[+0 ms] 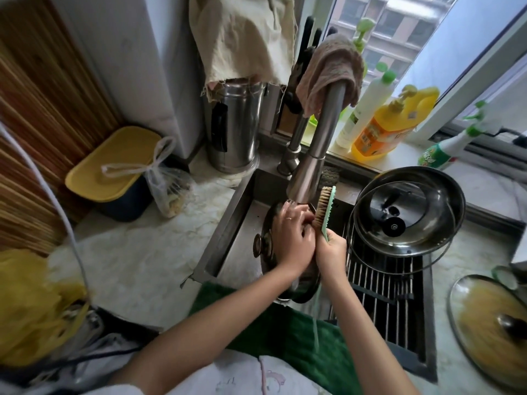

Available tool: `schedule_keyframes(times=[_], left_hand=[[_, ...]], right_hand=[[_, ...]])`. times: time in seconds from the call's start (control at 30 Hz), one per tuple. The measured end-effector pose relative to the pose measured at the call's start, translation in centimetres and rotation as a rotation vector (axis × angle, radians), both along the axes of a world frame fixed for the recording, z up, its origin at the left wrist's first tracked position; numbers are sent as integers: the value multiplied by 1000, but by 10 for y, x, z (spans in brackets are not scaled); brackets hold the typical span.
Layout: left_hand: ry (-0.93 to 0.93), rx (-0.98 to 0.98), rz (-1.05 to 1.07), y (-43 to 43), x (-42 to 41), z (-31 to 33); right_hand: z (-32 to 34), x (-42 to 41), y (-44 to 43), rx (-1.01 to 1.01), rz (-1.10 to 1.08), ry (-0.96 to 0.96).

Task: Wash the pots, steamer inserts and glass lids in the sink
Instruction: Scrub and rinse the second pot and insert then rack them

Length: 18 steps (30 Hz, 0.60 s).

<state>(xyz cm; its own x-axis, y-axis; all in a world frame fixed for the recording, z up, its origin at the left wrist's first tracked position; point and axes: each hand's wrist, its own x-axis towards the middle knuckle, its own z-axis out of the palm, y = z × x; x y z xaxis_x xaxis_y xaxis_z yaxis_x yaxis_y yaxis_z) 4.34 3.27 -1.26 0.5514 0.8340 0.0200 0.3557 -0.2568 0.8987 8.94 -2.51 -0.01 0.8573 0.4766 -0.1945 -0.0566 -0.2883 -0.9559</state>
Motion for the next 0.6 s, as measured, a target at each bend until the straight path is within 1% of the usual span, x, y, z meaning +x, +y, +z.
schedule_keyframes(times=[0.03,0.07,0.13,0.17,0.2,0.23,0.3,0.33,0.43,0.47,0.53,0.6], left_hand=[[-10,-47,7,9,2,1],[-38,-162,47,25,7,3],[-72,-454,105,57,14,9],[-58,-595,106,69,15,9],[-30,-701,78,77,14,8],[17,-775,4,80,12,8],[77,-797,-198,83,5,6],[69,-767,-235,84,2,-2],[-41,-580,-130,84,-7,-29],[-77,-565,-74,76,-11,-33],[-141,-605,-7,51,-17,-36],[-206,-724,49,41,-16,-31]], right_hand=[[1,0,0,-3,4,6],[4,-1,0,-19,26,-4],[6,3,-10,-21,60,2],[9,5,-15,-9,63,32],[14,7,-20,6,63,65],[19,9,-25,20,55,104],[31,14,-34,53,-14,215],[34,19,-38,77,-66,278],[36,32,-45,213,-269,483],[36,36,-44,255,-355,532],[34,39,-40,279,-539,604],[29,35,-38,288,-628,658]])
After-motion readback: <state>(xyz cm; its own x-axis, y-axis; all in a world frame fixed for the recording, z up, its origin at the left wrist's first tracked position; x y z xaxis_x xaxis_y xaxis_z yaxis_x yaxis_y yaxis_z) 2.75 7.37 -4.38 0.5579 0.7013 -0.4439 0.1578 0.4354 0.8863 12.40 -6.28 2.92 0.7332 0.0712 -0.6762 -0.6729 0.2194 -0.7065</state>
